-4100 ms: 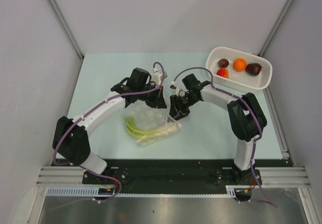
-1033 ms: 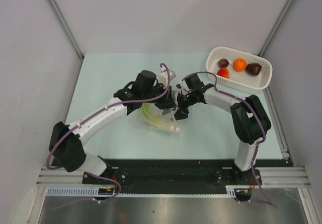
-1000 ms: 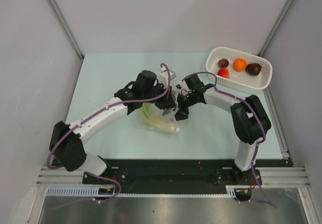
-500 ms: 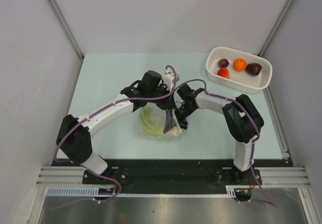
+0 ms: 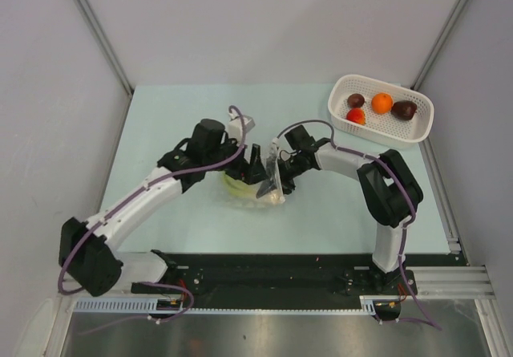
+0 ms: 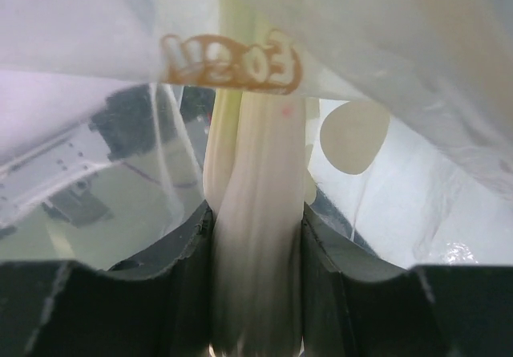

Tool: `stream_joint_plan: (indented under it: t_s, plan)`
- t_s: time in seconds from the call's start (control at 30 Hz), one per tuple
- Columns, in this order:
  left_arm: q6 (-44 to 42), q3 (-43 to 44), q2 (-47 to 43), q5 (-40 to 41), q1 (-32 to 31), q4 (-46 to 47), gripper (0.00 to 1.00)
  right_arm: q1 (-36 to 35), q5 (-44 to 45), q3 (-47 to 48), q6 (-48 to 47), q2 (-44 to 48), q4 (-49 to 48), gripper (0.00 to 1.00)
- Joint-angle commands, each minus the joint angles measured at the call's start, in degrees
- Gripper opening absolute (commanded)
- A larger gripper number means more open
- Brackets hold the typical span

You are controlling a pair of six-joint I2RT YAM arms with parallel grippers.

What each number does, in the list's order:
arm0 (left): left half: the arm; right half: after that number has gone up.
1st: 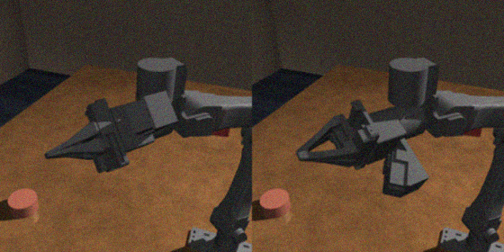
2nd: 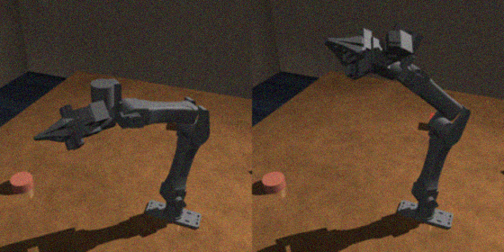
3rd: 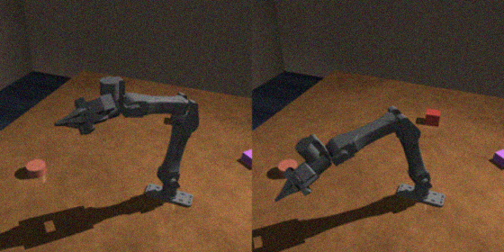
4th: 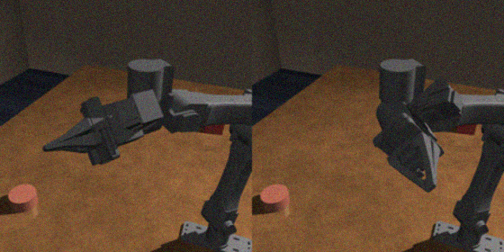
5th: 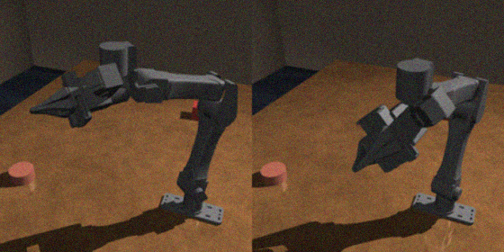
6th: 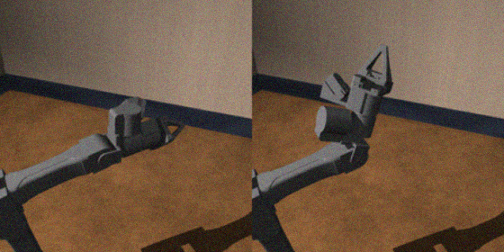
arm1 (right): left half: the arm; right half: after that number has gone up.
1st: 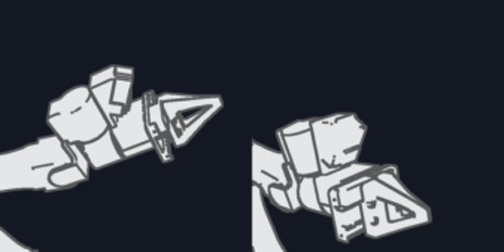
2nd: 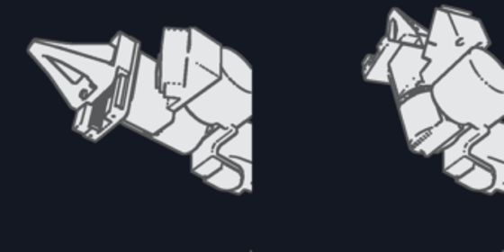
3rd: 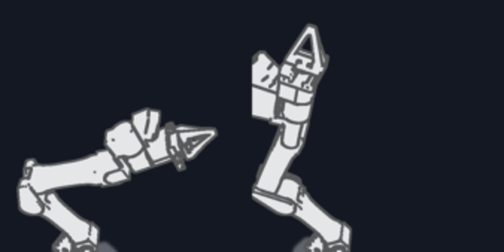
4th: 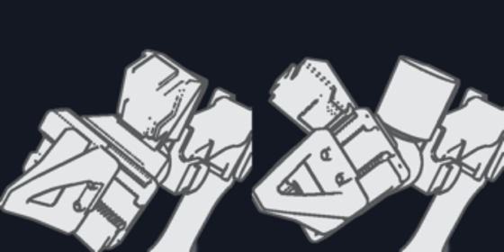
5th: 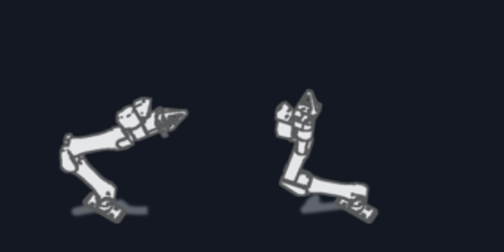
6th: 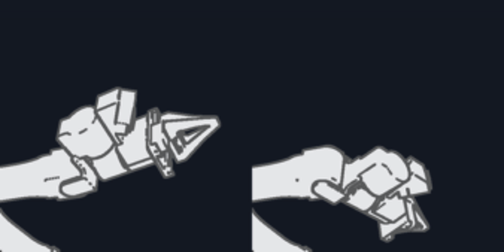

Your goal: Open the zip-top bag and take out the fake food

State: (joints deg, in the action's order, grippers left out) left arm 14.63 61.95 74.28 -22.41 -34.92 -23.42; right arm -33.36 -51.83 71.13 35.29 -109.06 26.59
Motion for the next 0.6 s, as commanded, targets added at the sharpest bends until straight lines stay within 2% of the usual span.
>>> stream_joint_plan:
  t_s: [0.0,0.1,0.2,0.33,0.57]
  plan:
    - [7.32,-5.77,-9.13,-5.18,5.55,-0.31,0.88,1.99,1.64,1.73,4.26,2.88,-10.15,0.14]
    - [12.23,-9.73,-11.69,-5.62,9.94,-0.58,0.86,3.04,1.56,1.73,5.92,2.88,-13.57,0.13]
    - [19.95,-14.73,-13.2,-2.13,14.78,0.21,0.87,3.92,1.12,1.73,7.25,3.41,-16.65,0.12]
    - [29.12,-19.14,-9.52,-4.21,21.89,5.21,0.87,4.27,1.38,1.73,8.04,4.73,-18.32,0.12]
    - [36.41,-16.69,1.29,-2.37,24.98,12.32,0.89,4.27,1.3,1.73,7.86,5.26,-17.01,0.12]
